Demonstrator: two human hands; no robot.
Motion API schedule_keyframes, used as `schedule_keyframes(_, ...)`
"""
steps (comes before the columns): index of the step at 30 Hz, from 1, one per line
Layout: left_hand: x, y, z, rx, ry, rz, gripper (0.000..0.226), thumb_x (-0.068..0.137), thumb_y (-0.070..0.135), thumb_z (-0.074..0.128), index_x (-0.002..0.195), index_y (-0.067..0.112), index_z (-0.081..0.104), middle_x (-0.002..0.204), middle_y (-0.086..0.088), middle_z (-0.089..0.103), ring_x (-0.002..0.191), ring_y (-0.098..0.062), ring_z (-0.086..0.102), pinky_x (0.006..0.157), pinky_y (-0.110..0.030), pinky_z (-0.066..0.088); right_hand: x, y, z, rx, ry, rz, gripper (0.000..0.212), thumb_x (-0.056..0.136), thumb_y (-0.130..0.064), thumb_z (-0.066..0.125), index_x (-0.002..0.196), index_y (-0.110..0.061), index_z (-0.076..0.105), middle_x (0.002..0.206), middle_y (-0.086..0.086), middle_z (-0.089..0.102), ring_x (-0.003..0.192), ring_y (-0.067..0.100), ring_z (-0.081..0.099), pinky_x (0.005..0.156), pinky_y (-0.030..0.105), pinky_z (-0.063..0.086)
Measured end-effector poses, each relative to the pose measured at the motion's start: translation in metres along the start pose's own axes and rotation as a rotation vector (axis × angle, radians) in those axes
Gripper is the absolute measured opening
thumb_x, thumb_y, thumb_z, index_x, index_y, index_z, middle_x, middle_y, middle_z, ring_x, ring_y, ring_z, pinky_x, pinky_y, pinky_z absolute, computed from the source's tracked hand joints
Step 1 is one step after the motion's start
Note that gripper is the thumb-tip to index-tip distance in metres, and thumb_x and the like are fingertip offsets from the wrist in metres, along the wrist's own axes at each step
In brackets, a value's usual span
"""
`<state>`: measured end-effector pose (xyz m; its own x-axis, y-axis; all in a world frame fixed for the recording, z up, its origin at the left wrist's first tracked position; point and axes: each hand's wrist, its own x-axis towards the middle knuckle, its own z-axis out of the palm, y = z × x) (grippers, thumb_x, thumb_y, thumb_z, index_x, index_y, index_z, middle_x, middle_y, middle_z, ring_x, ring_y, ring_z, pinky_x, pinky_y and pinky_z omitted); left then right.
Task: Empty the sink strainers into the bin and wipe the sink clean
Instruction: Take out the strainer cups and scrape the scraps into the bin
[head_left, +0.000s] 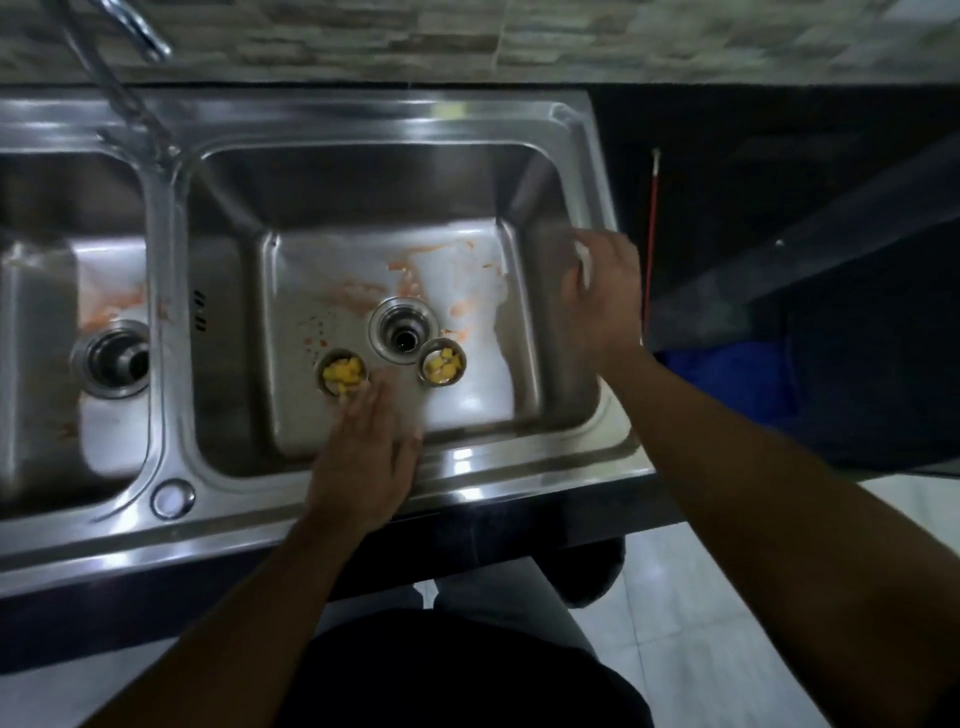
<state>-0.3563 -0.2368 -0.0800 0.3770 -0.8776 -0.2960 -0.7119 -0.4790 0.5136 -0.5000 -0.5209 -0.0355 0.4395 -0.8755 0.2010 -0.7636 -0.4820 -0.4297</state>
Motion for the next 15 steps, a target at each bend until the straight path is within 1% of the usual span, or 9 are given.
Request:
schedule_keyframes(1,-0.001,0.006,0.004,0.019,-0.024,-0.001,0.071,0.100,0.060,0.018,0.160,0.021,0.015,0.168,-0.003,0.017,0.156,-0.021,0.010,0.125,-0.038,0.011,0.006,0.008,-0.005,-0.023,0.012,0.051,0.037,0.091,-0.008,0.049,0.126,-0.012,0.061,0.121,0.010,0.059,0.112,0.022,0.052,0.100,0.020,0.037)
schedule_keyframes(3,-0.003,0.011,0.008,0.066,-0.046,-0.013,0.075,0.099,0.063,0.011,0.159,0.019,0.022,0.167,-0.004,0.020,0.155,-0.022,0.011,0.122,-0.034,0.007,0.015,0.022,-0.012,-0.053,0.031,0.154,0.040,0.090,-0.008,0.052,0.130,-0.011,0.058,0.125,0.013,0.056,0.114,0.026,0.051,0.101,0.027,0.038)
schedule_keyframes(6,-0.002,0.011,0.005,0.100,-0.041,-0.010,0.073,0.100,0.059,0.012,0.157,0.016,0.028,0.165,-0.007,0.027,0.154,-0.022,0.018,0.123,-0.034,0.008,0.025,0.037,-0.019,-0.089,0.020,0.304,0.043,0.091,-0.008,0.054,0.134,-0.007,0.057,0.130,0.015,0.053,0.116,0.030,0.052,0.105,0.033,0.039)
schedule_keyframes(8,-0.001,0.009,0.004,0.090,-0.047,-0.004,0.069,0.101,0.055,0.016,0.158,0.019,0.027,0.166,-0.005,0.026,0.155,-0.020,0.018,0.126,-0.035,0.009,0.028,0.044,-0.023,-0.103,-0.002,0.373,0.042,0.092,-0.010,0.052,0.134,-0.006,0.058,0.131,0.015,0.053,0.118,0.031,0.052,0.106,0.035,0.039)
schedule_keyframes(11,0.000,0.008,0.003,0.069,-0.066,0.007,0.065,0.102,0.052,0.019,0.160,0.024,0.020,0.168,0.002,0.020,0.156,-0.014,0.013,0.129,-0.039,0.013,0.028,0.048,-0.026,-0.103,-0.021,0.404,0.037,0.092,-0.011,0.051,0.126,-0.003,0.063,0.125,0.018,0.056,0.113,0.033,0.055,0.099,0.034,0.043)
schedule_keyframes(13,0.000,0.010,0.001,0.055,-0.078,-0.010,0.064,0.101,0.052,0.019,0.160,0.026,0.018,0.168,0.005,0.018,0.156,-0.013,0.011,0.128,-0.041,0.017,0.032,0.049,-0.027,-0.098,-0.041,0.431,0.032,0.091,-0.009,0.051,0.120,-0.002,0.065,0.122,0.019,0.057,0.110,0.033,0.057,0.096,0.034,0.046)
schedule_keyframes(15,0.001,0.011,-0.002,0.036,-0.086,-0.015,0.064,0.101,0.051,0.020,0.160,0.026,0.018,0.169,0.005,0.017,0.156,-0.013,0.012,0.127,-0.043,0.020,0.040,0.052,-0.029,-0.085,-0.085,0.488,0.027,0.089,-0.005,0.055,0.113,-0.002,0.067,0.118,0.018,0.062,0.105,0.032,0.061,0.091,0.033,0.052)
